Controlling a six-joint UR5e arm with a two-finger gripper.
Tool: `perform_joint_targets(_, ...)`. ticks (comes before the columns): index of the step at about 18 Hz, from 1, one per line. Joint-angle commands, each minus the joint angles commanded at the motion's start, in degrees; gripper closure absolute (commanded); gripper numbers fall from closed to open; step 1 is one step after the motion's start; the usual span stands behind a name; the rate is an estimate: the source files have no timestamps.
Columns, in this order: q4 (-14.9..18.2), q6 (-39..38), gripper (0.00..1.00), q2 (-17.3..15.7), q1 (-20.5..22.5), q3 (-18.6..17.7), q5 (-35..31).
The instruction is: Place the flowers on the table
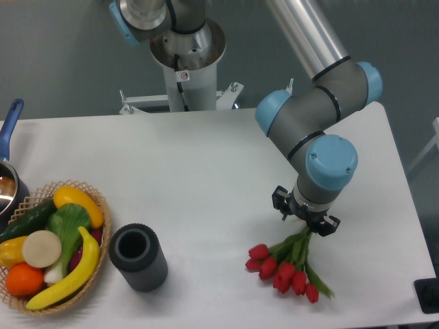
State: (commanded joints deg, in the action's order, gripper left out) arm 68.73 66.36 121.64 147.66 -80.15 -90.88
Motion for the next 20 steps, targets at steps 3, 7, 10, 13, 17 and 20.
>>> perform_joint_targets(3,-0.79,0.18,0.00,-0.35,0.17,0.00,0.09)
perform_joint_targets(7,-2.81,0.44,0.00,-2.19,1.66,0.09,0.44)
perform_joint_targets(10,-4.04,1.23,0.00,-2.81,1.93,0.26,0.44)
perform_joint_targets(13,-5.53,3.77,0.00,-2.90,2.46,0.52,0.53)
perform_joint_targets(17,-5.71,7.47,0.00,-4.22,4.57,0.09,0.62)
perform_joint_targets(20,-5.54,10.01,0.00,-5.01,5.53,-1.40,0.61)
